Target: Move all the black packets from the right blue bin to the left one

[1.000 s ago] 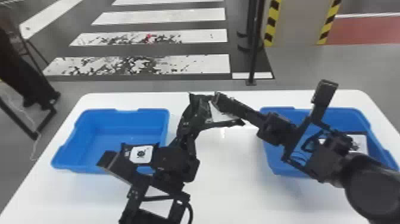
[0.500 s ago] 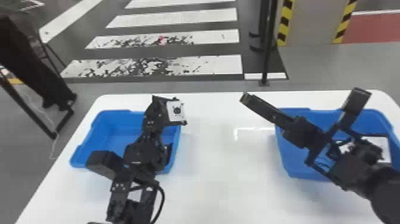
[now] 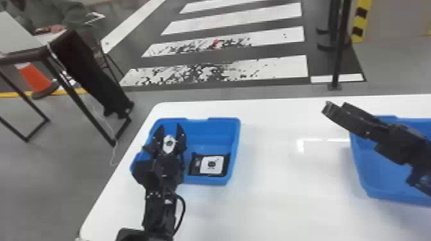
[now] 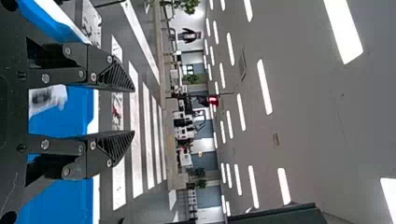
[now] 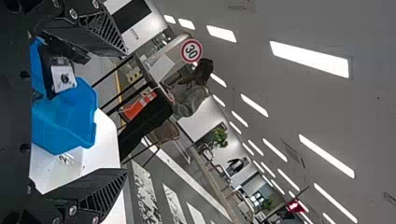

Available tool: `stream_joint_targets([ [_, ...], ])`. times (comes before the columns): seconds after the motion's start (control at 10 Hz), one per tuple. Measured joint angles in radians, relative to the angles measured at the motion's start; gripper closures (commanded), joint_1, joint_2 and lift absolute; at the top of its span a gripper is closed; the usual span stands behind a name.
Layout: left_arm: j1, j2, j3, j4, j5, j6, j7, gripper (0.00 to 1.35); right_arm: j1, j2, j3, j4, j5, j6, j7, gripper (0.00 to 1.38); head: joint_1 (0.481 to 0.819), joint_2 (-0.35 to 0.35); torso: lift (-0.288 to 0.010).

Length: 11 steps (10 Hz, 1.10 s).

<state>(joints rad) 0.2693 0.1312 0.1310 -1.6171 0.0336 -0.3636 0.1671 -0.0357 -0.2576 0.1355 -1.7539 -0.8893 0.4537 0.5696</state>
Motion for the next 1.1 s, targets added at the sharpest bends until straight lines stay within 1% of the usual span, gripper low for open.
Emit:
stream_joint_targets([
  [0.1, 0.012, 0.001, -0.033, -0.005, 0.080, -0.047, -0.021, 0.20, 0.010, 0.003, -0.027, -0.018, 0.033, 0.035, -0.009, 0.15, 0.695, 0.316, -0.168],
  [0.2, 0.030, 0.002, -0.071, -0.041, 0.159, -0.078, -0.041, 0.23, 0.029, 0.009, -0.073, -0.071, 0.132, 0.094, -0.036, 0.15, 0.695, 0.282, -0.168],
  [0.3, 0.060, 0.004, -0.110, -0.110, 0.222, -0.080, -0.054, 0.23, 0.071, 0.015, -0.129, -0.190, 0.282, 0.187, -0.115, 0.15, 0.695, 0.225, -0.168],
  [0.4, 0.093, 0.009, -0.143, -0.188, 0.278, -0.055, -0.068, 0.23, 0.134, 0.025, -0.179, -0.336, 0.429, 0.272, -0.218, 0.15, 0.695, 0.156, -0.168],
  [0.5, 0.117, 0.012, -0.158, -0.250, 0.306, -0.022, -0.081, 0.23, 0.197, 0.036, -0.214, -0.431, 0.503, 0.324, -0.315, 0.16, 0.695, 0.122, -0.168],
  [0.6, 0.130, 0.013, -0.157, -0.290, 0.313, 0.013, -0.095, 0.23, 0.247, 0.044, -0.244, -0.479, 0.538, 0.354, -0.393, 0.17, 0.695, 0.073, -0.168],
  [0.7, 0.141, 0.013, -0.149, -0.317, 0.315, 0.041, -0.105, 0.23, 0.281, 0.051, -0.274, -0.504, 0.573, 0.385, -0.440, 0.17, 0.695, 0.030, -0.168],
  [0.8, 0.151, 0.012, -0.147, -0.333, 0.322, 0.054, -0.111, 0.23, 0.291, 0.054, -0.299, -0.502, 0.597, 0.423, -0.457, 0.18, 0.695, 0.012, -0.168],
  [1.0, 0.156, 0.011, -0.152, -0.344, 0.329, 0.086, -0.128, 0.23, 0.259, 0.055, -0.327, -0.459, 0.637, 0.522, -0.469, 0.20, 0.695, -0.042, -0.168],
  [1.1, 0.155, 0.011, -0.157, -0.345, 0.329, 0.095, -0.130, 0.23, 0.245, 0.056, -0.330, -0.448, 0.653, 0.556, -0.501, 0.20, 0.695, -0.067, -0.168],
])
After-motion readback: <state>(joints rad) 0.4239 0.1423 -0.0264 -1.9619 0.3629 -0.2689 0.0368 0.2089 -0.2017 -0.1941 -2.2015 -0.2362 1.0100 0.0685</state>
